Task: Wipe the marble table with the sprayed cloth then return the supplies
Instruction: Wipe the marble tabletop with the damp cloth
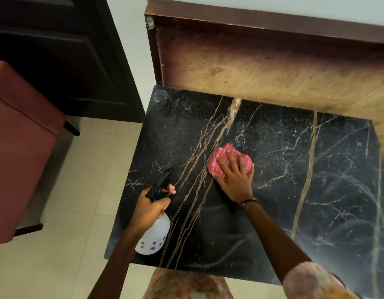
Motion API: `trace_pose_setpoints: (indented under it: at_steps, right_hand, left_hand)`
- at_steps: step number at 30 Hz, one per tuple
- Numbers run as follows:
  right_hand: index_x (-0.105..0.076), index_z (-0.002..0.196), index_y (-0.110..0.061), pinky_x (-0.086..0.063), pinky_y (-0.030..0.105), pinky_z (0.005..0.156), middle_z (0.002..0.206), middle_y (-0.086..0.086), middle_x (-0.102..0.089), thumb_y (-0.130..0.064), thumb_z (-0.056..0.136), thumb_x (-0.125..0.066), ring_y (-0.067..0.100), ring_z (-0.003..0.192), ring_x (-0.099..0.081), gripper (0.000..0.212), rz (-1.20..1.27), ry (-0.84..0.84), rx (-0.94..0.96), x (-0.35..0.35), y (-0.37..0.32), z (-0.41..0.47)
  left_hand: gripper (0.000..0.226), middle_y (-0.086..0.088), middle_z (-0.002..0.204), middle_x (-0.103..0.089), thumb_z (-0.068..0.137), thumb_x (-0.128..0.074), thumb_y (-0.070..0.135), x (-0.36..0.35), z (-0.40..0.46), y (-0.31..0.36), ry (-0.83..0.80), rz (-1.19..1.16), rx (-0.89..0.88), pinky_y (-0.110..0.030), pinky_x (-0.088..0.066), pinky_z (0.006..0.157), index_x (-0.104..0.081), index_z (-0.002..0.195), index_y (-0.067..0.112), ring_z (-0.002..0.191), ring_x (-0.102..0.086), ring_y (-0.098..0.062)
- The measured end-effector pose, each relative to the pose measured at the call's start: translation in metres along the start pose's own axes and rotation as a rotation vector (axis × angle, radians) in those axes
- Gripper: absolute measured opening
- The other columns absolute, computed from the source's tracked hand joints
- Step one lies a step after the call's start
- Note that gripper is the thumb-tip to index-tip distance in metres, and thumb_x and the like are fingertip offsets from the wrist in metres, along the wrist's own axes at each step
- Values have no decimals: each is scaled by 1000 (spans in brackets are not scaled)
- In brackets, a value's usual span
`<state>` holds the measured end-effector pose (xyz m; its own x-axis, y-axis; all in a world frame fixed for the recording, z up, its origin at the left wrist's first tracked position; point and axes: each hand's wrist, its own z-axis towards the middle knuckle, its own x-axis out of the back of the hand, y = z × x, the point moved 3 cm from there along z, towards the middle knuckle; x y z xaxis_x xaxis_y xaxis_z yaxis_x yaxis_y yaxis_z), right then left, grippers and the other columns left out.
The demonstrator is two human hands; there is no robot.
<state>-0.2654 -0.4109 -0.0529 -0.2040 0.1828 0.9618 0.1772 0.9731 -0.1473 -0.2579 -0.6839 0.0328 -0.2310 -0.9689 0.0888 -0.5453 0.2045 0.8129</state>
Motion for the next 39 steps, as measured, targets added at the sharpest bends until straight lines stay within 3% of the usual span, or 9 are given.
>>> trace_pose_setpoints:
  at_steps: [3,8,10,16,21,24,27,34,39]
  right_hand:
    - [-27,144,-41,8,68,101,158,0,-19,-74,84,-3,36,144,-11,73,6,29,24,-4,-45,13]
    - [-25,145,-42,-14,74,105,157,1,-20,-67,92,-19,33,145,-13,59,-96,44,348,-32,-89,-55]
    - [-23,146,-43,-15,70,106,157,-2,-19,-66,92,-25,31,145,-13,59,-117,58,417,-40,-70,-94]
    - [-24,145,-41,-21,72,104,156,0,-24,-68,92,-19,28,145,-12,61,-95,20,190,-27,8,-101]
    - [-25,145,-42,0,69,105,157,-2,-18,-70,88,-19,32,145,-10,63,-20,37,8,-27,-41,-69]
    - [-28,144,-41,-6,73,105,156,1,-21,-69,90,-19,33,143,-13,61,-48,40,178,-38,-80,-89]
    - [-30,143,-43,-12,71,107,156,-1,-22,-65,92,-26,31,145,-12,55,-58,49,366,-53,-88,-140]
    - [-22,147,-41,-19,69,106,157,-1,-21,-66,92,-27,29,146,-10,60,-88,23,312,-50,-14,-189]
    - [-25,146,-41,3,72,104,157,2,-21,-67,90,-23,35,144,-15,62,-17,-17,93,-47,-66,-153]
  left_hand:
    - [28,5,41,-41,82,-51,-10,2,-8,-6,-15,4,10,-17,-34,40,-69,81,12,37,-36,-6]
    - [26,0,46,-40,76,-52,-9,7,-15,-13,17,16,-12,-21,-30,39,-69,78,10,39,-32,-12]
    - [41,1,42,-40,78,-48,-15,11,-17,-17,38,21,2,-20,-30,37,-71,69,19,36,-31,-11]
    - [33,5,39,-45,83,-48,-16,17,-36,-29,14,7,1,-16,-30,36,-69,92,7,33,-34,-4]
    - [33,4,49,-50,86,-50,-11,19,-52,-43,76,3,47,-12,-37,34,-59,69,15,37,-49,-11]
    - [50,3,48,-46,85,-49,-13,18,-62,-49,85,14,21,-22,-37,40,-58,59,28,30,-42,-4]
    - [58,1,37,-34,80,-46,-18,18,-70,-52,55,11,5,-26,-31,44,-53,37,21,33,-31,-9]
    - [42,1,38,-39,82,-52,-11,23,-101,-73,159,-3,41,-28,-35,49,-52,49,16,34,-36,-8]
    - [34,4,43,-44,83,-52,-11,24,-127,-89,132,-42,21,-29,-34,51,-70,86,18,39,-35,-9]
